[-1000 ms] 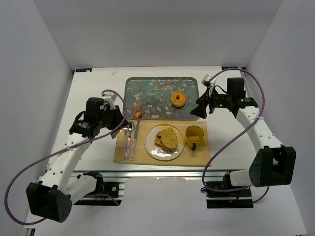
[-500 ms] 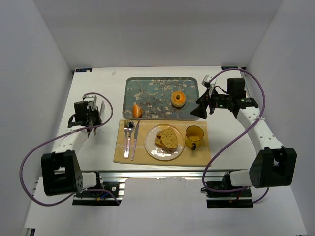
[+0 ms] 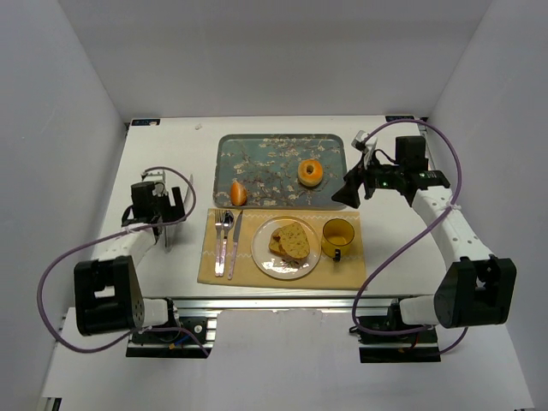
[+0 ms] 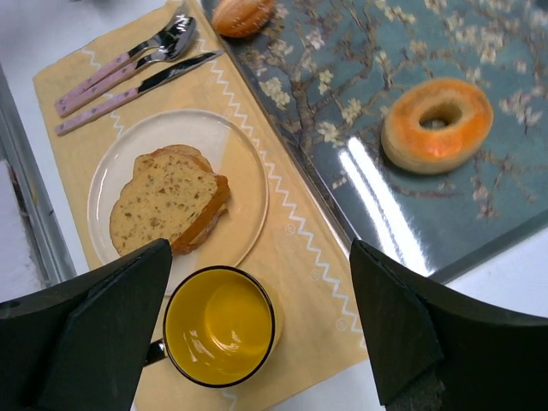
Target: Place the bread
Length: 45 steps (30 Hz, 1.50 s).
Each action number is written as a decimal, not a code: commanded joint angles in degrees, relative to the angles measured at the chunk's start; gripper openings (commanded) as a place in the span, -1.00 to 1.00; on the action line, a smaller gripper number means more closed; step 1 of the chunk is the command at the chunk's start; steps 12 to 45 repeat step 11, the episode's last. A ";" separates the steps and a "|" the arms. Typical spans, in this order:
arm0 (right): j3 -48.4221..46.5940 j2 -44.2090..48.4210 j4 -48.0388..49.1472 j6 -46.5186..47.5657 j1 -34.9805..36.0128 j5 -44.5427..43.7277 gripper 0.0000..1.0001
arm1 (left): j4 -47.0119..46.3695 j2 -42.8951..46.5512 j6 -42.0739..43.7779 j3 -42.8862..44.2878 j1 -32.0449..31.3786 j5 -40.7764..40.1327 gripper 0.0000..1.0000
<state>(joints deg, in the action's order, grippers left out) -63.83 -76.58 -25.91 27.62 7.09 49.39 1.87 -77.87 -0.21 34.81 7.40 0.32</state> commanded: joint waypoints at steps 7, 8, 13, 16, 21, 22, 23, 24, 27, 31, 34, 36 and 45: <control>0.03 -3.84 7.10 -14.43 -0.32 -16.33 0.79 | 6.11 22.45 -12.70 3.51 0.25 -7.62 0.96; -0.32 -4.63 7.45 -14.95 -0.24 -16.86 0.79 | 6.91 24.32 -15.06 3.86 0.25 -5.61 0.96; -0.94 -5.16 10.52 -17.24 -0.24 -15.39 0.79 | 9.63 28.72 -15.35 5.26 0.34 3.42 0.96; -0.94 -5.16 10.52 -17.24 -0.24 -15.39 0.79 | 9.63 28.72 -15.35 5.26 0.34 3.42 0.96; -0.94 -5.16 10.52 -17.24 -0.24 -15.39 0.79 | 9.63 28.72 -15.35 5.26 0.34 3.42 0.96; -0.94 -5.16 10.52 -17.24 -0.24 -15.39 0.79 | 9.63 28.72 -15.35 5.26 0.34 3.42 0.96; -0.94 -5.16 10.52 -17.24 -0.24 -15.39 0.79 | 9.63 28.72 -15.35 5.26 0.34 3.42 0.96; -0.94 -5.16 10.52 -17.24 -0.24 -15.39 0.79 | 9.63 28.72 -15.35 5.26 0.34 3.42 0.96; -0.94 -5.16 10.52 -17.24 -0.24 -15.39 0.79 | 9.63 28.72 -15.35 5.26 0.34 3.42 0.96; -0.94 -5.16 10.52 -17.24 -0.24 -15.39 0.79 | 9.63 28.72 -15.35 5.26 0.34 3.42 0.96; -0.94 -5.16 10.52 -17.24 -0.24 -15.39 0.79 | 9.63 28.72 -15.35 5.26 0.34 3.42 0.96; -0.94 -5.16 10.52 -17.24 -0.24 -15.39 0.79 | 9.63 28.72 -15.35 5.26 0.34 3.42 0.96; -0.94 -5.16 10.52 -17.24 -0.24 -15.39 0.79 | 9.63 28.72 -15.35 5.26 0.34 3.42 0.96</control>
